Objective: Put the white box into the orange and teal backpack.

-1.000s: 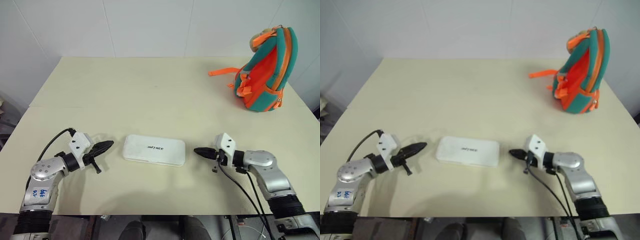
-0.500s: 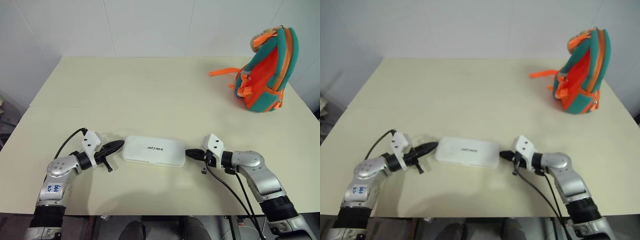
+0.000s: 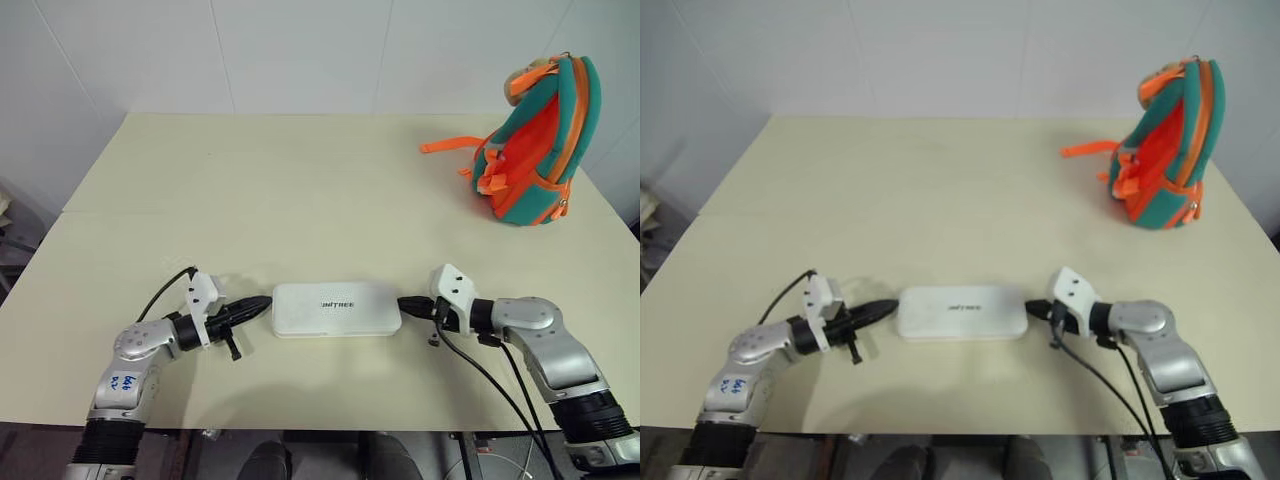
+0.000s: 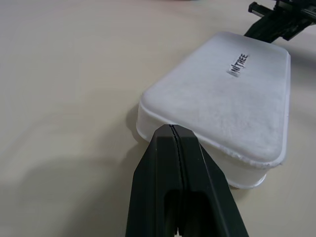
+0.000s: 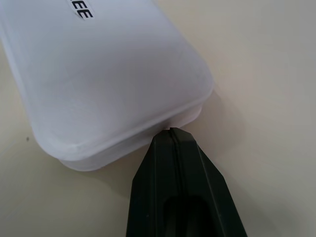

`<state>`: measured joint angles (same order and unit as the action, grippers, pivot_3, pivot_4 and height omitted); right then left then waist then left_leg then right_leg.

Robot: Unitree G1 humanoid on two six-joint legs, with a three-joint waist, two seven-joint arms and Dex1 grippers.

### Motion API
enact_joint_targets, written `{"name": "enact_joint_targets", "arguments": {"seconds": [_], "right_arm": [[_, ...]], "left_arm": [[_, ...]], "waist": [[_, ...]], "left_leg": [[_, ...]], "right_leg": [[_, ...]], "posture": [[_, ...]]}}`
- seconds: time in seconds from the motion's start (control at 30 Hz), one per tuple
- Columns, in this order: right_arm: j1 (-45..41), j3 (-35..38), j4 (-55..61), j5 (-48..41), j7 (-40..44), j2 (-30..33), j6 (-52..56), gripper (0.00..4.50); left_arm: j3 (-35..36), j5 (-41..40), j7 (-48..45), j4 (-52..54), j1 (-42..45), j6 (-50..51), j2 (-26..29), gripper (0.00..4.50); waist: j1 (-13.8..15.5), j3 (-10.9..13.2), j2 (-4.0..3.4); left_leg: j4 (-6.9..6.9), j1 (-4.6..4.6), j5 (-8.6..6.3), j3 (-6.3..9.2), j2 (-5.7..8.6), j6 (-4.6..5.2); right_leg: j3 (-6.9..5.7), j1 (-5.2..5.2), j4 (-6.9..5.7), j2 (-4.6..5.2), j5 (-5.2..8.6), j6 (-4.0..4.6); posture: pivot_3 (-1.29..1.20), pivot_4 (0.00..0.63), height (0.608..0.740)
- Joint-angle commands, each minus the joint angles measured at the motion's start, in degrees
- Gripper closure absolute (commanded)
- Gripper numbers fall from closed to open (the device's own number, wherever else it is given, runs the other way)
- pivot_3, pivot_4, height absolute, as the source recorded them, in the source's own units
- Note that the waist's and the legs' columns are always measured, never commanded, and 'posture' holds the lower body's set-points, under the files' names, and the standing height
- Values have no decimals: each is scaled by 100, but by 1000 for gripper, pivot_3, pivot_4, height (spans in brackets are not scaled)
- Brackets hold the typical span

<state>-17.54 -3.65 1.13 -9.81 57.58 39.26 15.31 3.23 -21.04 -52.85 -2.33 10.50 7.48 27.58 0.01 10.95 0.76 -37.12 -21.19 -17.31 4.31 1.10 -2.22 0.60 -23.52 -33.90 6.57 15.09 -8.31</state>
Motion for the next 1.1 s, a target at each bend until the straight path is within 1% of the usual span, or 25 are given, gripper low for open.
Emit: {"name": "enact_joint_targets", "arguments": {"seconds": [0.03, 0.13, 0.3, 0.6, 0.73, 0.9, 0.97, 1.0, 1.1], "right_arm": [[27, 120, 49, -168, 206, 136, -121, 4380], [42, 139, 53, -188, 255, 212, -54, 4380], [53, 180, 218, -330, 174, 173, 524, 4380], [109, 80, 341, -276, 228, 305, 868, 4380], [-31, 175, 149, -221, 290, 473, 804, 4380], [-431, 362, -344, -380, 697, 831, 867, 4380], [-550, 372, -350, -630, 1032, 986, 1158, 3663], [-608, 373, -321, -738, 1143, 1052, 1343, 3449], [-886, 353, -254, -1010, 1306, 1168, 1964, 2415]], "left_arm": [[-295, 56, -64, 114, 98, -89, -170, 4500], [-358, 112, -30, 50, 144, -133, -255, 4500], [-400, 202, 28, -68, 200, -228, -391, 4500], [-412, 330, 219, -218, 341, -383, -608, 4500], [-313, 258, 180, 45, 226, -242, -434, 4500], [51, -27, -242, 302, -40, 202, 297, 4500], [136, -141, -374, 264, -21, 465, 567, 4113], [157, -183, -423, 236, 19, 592, 676, 3914], [208, -482, -641, 203, 229, 1174, 929, 2969]], "waist": [[6, -1, 1], [3, -1, 1], [2, -2, 3], [15, -5, 9], [13, -5, 9], [-15, -5, 8], [-19, -4, 8], [-18, -4, 7], [-15, -4, 7]], "left_leg": [[-2, 0, 0, 0, 0, 0], [-2, 1, 0, 0, 0, 1], [-3, 2, 0, 0, 0, 0], [-5, 1, 0, 0, 0, 0], [-4, 1, 0, 0, 0, 0], [-1, 1, 0, -2, 0, 1], [2, 2, -1, -2, -5, 2], [3, 2, -1, -2, -5, 2], [0, 0, -1, -2, -4, 3]], "right_leg": [[0, 1, 0, 0, 0, -1], [0, 2, 0, -1, -1, -1], [0, 2, -1, -1, -2, 0], [0, 4, 1, 0, -3, -1], [0, 4, 1, -1, -3, -1], [3, 1, 2, -1, -3, -1], [2, -1, 2, -5, -2, 2], [2, -2, 2, -6, -2, 2], [2, 0, 3, -3, -2, 2]], "posture": [[0, 150, 740], [0, 150, 740], [0, 150, 740], [0, 150, 740], [0, 150, 740], [0, 150, 740], [0, 150, 740], [0, 150, 740], [0, 150, 740]]}}
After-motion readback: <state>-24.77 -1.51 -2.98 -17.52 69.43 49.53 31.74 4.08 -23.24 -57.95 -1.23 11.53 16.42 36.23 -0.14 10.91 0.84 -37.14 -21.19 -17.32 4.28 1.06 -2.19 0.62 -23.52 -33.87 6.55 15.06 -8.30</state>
